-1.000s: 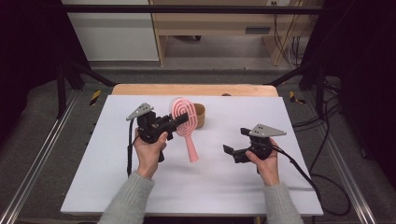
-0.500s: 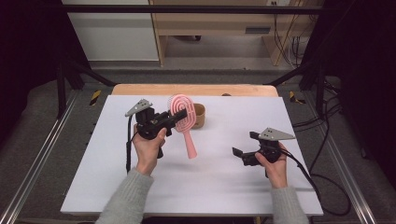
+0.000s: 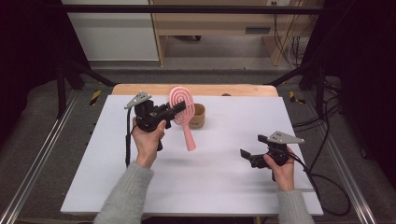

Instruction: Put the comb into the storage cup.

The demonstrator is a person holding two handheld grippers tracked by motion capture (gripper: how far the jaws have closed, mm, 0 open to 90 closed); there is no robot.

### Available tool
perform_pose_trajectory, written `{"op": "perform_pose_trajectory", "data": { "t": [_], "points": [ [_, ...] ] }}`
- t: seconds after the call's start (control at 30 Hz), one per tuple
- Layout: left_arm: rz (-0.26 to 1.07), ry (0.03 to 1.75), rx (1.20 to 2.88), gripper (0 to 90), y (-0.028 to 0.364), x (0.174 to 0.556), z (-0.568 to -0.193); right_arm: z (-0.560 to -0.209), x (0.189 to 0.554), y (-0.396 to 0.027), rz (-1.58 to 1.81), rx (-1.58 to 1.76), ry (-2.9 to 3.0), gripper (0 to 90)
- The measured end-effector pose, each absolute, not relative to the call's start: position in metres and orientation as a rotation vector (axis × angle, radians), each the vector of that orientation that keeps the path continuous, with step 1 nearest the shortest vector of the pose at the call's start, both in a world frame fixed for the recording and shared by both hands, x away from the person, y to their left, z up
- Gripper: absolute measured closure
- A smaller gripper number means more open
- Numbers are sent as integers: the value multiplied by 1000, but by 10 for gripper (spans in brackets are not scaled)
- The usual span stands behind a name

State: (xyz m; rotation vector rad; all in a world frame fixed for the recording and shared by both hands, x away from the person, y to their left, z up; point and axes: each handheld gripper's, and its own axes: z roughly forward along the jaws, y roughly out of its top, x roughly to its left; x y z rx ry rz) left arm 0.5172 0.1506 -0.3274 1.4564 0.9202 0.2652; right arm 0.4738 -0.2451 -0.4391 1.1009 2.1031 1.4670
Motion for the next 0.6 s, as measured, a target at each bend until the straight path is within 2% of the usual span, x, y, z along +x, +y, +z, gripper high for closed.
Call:
{"op": "perform_pose_trajectory", "data": {
  "t": [0.6],
  "points": [
    [271, 923, 1440, 633, 139, 537, -319, -447, 469, -262, 1446, 1128, 2088, 5]
  ]
}}
